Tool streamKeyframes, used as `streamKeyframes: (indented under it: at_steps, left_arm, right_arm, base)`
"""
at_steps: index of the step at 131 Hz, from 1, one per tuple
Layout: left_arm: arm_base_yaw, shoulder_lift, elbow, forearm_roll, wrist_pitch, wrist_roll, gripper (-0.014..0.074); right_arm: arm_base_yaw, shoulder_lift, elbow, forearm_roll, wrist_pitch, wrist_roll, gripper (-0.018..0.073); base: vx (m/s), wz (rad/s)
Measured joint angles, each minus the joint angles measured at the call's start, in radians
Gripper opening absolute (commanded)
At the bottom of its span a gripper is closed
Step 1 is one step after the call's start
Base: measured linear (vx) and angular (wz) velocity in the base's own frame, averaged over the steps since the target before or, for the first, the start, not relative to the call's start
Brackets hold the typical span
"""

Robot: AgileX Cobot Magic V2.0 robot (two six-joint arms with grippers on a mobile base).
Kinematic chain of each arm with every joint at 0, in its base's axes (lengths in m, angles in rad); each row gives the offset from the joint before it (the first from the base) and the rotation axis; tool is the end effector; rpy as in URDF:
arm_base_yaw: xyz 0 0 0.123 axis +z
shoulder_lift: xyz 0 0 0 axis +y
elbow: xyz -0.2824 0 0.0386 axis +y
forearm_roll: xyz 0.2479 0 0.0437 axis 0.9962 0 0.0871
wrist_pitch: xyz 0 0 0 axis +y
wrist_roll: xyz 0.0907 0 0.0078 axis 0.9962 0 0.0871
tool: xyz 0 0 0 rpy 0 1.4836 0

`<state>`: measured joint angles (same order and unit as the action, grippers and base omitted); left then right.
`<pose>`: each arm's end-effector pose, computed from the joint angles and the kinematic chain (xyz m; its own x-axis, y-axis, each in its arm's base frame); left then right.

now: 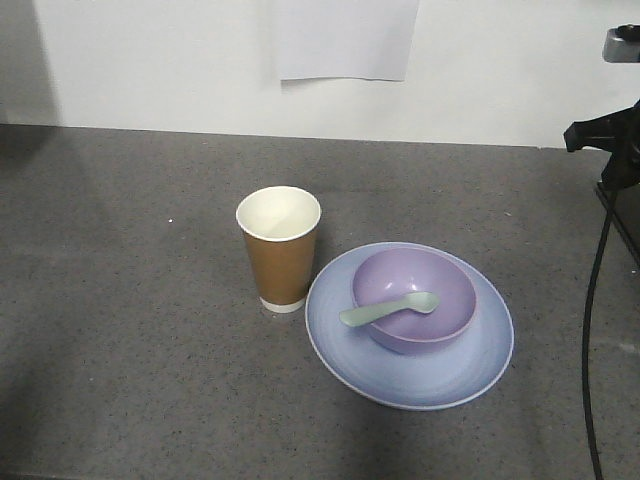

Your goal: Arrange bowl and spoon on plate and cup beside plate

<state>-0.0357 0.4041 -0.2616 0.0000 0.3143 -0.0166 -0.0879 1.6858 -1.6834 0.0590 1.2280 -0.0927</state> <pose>0.0919 -0.0033 0.2446 -0.3616 -0.0037 -0.9323 0.0297 0.9994 -0.0155 0.3554 -0.0262 0.3595 -0.9085 0.0071 -0.4178 -0.0014 0.9998 0.0202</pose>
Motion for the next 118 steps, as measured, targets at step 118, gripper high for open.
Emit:
streamKeyframes:
  at_steps: [118]
  left_arm:
    - [0.021, -0.415, 0.287, 0.07, -0.087, -0.085, -0.0008]
  right_arm:
    - [0.0, 0.0, 0.0, 0.0, 0.003, 0.0, -0.0008]
  base:
    - [0.0, 0.0]
